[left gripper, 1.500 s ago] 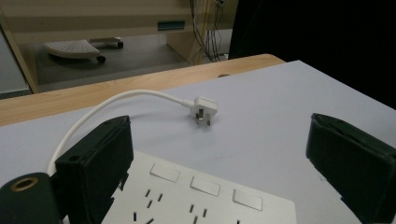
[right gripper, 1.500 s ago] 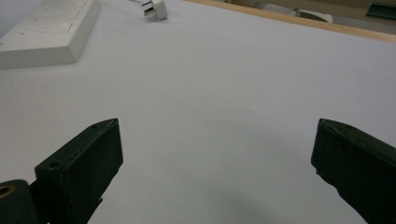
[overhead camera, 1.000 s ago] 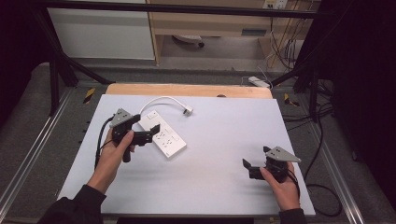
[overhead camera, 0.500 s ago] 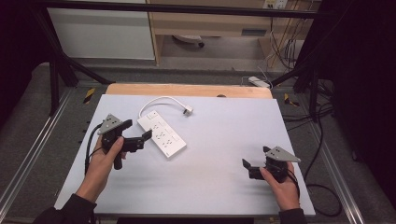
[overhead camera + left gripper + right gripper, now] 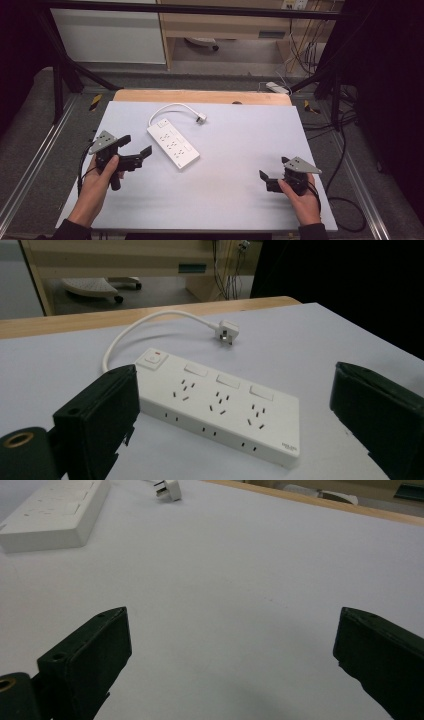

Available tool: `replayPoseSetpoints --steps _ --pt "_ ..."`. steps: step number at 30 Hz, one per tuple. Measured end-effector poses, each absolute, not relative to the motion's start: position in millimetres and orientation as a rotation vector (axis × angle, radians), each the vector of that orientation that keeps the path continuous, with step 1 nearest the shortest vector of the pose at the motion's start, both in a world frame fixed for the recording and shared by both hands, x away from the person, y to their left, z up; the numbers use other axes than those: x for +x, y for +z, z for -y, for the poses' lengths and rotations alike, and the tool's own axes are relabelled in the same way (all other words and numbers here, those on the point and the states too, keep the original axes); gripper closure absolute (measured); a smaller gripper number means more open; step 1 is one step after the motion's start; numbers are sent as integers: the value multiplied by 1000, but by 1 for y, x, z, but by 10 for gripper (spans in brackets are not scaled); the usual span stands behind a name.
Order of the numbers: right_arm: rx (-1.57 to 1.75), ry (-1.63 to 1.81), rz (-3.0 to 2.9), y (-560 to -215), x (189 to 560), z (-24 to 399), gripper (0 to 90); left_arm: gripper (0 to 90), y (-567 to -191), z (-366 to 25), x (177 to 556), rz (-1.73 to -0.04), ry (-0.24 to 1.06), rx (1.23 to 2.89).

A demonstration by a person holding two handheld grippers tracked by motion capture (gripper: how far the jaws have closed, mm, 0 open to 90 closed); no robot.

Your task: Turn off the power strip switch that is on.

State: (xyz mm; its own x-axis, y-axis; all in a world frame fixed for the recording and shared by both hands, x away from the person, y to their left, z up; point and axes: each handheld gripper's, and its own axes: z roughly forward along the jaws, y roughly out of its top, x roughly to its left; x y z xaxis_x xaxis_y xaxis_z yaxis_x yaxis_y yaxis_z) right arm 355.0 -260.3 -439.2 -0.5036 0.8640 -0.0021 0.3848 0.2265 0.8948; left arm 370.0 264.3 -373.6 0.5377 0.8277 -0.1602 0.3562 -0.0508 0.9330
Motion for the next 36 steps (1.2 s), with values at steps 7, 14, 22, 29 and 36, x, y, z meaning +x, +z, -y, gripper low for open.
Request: replayPoseSetpoints --steps 7,14,22,29,36 --pt "1145 1232 -1994 -439 355 260 25 59 -385 -277 355 -1049 512 1637" --pt "1144 1229 -1994 -439 355 260 25 61 -395 -285 342 -1059 505 1635" --pt "1143 1225 -1997 -439 355 259 25 69 -412 -290 324 -1065 478 1678" --pt "1148 1229 -1992 -439 354 260 25 71 -427 -288 318 -1067 457 1739" --pt "1150 1222 -1997 -440 355 260 25 69 -440 -268 313 -1006 437 1902"
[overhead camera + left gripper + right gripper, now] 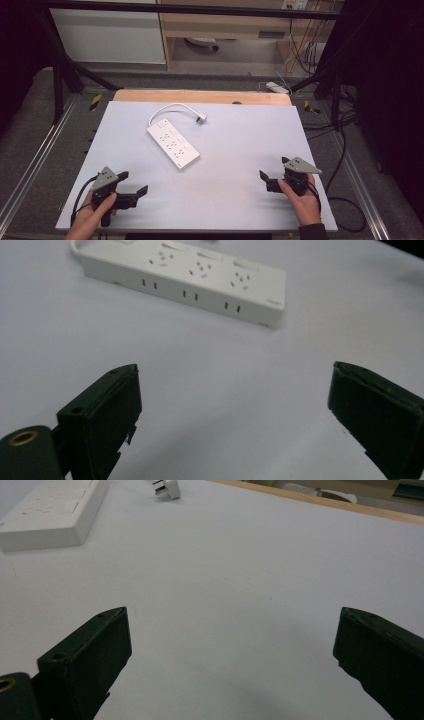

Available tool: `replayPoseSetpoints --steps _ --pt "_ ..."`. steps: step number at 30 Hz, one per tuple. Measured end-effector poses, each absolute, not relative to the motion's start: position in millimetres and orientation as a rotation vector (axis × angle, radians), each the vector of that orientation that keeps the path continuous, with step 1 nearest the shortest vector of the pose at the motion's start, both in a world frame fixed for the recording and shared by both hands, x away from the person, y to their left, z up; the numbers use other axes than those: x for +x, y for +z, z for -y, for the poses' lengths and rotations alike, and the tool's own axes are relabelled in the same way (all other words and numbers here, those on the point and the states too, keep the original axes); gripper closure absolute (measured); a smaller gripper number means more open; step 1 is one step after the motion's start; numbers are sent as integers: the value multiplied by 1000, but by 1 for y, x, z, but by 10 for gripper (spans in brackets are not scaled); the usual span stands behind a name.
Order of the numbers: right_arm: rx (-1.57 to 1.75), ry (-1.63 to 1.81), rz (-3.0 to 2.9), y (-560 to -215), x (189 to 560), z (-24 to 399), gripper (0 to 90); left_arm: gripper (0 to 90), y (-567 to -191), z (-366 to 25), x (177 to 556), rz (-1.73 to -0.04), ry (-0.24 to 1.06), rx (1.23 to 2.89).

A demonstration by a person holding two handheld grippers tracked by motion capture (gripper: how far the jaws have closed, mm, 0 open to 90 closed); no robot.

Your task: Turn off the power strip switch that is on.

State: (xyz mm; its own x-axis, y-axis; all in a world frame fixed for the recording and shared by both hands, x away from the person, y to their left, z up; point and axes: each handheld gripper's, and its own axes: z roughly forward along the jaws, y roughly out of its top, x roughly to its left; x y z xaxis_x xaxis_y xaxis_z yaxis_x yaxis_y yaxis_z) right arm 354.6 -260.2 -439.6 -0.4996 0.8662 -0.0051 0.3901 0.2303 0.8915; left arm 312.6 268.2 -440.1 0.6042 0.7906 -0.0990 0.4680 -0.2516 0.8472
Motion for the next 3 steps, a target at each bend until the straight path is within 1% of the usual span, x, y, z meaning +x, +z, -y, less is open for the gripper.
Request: replayPoseSetpoints --steps 3 --pt "1174 1182 -2010 -443 356 260 24 69 -438 -266 314 -1016 444 1887"
